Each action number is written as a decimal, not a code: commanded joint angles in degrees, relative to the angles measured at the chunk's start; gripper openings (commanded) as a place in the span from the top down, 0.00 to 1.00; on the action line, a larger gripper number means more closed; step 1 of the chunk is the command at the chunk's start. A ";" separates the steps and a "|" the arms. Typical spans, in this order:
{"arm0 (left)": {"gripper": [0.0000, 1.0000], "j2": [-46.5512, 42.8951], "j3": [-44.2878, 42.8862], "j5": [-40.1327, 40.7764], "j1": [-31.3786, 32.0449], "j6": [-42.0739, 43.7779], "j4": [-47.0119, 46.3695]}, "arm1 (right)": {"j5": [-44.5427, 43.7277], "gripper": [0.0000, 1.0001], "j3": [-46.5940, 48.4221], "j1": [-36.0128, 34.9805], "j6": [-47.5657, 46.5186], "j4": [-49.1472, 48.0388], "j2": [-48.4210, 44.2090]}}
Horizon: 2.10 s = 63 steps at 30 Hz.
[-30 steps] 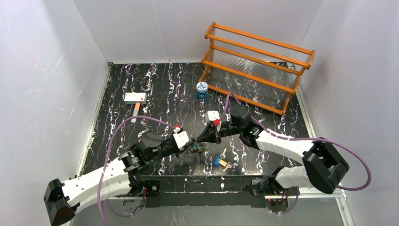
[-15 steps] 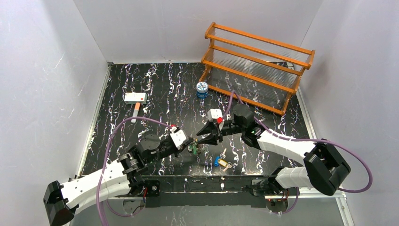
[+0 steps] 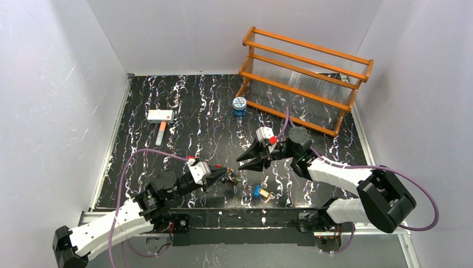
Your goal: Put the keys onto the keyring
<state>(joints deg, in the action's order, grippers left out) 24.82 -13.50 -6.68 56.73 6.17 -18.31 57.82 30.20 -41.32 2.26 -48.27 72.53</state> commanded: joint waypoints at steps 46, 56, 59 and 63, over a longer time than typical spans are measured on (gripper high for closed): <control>0.63 0.11 -9.00 1.67 -0.08 8.01 14.69 | -35.47 0.99 8.59 -19.12 -32.55 28.41 -1.37; 0.62 -0.97 -14.28 -0.82 -0.08 12.65 26.61 | -50.54 0.99 6.57 -24.47 -35.22 25.35 -3.27; 0.62 -0.77 -15.27 -3.23 -0.08 14.65 30.07 | -52.08 0.99 6.56 -25.24 -35.70 25.16 -3.27; 0.63 1.02 -14.80 -3.83 -0.09 14.55 30.16 | -52.42 0.99 6.63 -25.90 -36.18 25.01 -3.19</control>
<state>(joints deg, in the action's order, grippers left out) 24.38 -27.18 -8.40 56.71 18.96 8.34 8.19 36.84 -66.35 -32.03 -19.66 71.18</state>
